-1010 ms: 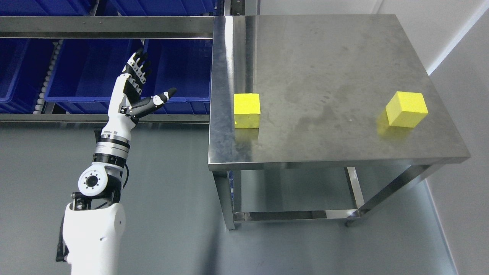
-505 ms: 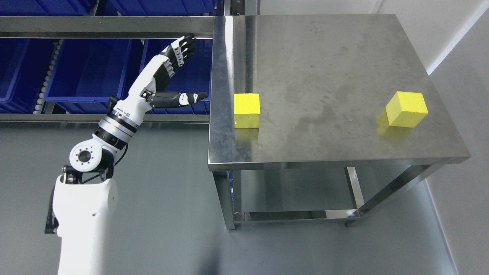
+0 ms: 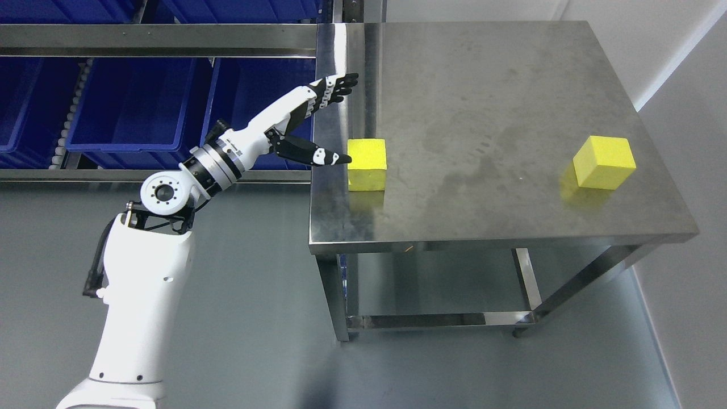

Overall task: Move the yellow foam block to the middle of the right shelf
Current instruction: 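Reach the left hand toward the nearer yellow foam cube on the table, then close the left hand around the yellow foam cube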

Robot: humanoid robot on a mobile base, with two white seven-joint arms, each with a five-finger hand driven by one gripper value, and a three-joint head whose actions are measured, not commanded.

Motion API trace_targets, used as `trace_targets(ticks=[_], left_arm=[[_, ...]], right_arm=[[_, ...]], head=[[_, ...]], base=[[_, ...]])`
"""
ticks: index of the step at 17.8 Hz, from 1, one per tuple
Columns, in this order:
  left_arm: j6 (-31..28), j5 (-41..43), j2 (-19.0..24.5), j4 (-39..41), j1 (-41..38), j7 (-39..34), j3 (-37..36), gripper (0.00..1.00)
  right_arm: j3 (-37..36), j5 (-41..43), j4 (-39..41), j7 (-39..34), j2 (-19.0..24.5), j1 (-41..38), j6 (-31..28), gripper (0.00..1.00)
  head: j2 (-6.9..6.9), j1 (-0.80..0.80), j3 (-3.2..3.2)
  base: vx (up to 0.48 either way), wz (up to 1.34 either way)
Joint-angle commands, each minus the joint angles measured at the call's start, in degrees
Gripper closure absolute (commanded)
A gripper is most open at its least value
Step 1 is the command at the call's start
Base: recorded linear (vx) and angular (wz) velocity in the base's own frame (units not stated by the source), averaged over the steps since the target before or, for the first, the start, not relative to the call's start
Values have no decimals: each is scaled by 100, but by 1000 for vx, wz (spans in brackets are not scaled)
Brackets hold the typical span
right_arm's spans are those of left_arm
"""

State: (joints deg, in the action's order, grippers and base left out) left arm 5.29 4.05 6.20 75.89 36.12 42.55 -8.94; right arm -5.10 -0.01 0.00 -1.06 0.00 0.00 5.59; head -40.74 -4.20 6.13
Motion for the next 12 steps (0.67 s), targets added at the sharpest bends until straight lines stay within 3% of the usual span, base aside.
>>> trace_targets(ticks=[1, 9, 12], left_arm=[[-2, 350, -259, -1830, 527, 235, -1136, 2], [16, 773, -409, -2711, 836, 280, -1383, 2], [33, 773, -418, -2755, 836, 280, -1313, 11]], right_arm=[[0, 1, 100, 1, -100, 9, -5, 0], [0, 1, 100, 1, -100, 9, -5, 0], [0, 1, 100, 1, -100, 9, -5, 0]], head=[[0, 0, 0], [0, 0, 0], [0, 0, 0]], base=[[0, 0], [0, 0], [0, 0]])
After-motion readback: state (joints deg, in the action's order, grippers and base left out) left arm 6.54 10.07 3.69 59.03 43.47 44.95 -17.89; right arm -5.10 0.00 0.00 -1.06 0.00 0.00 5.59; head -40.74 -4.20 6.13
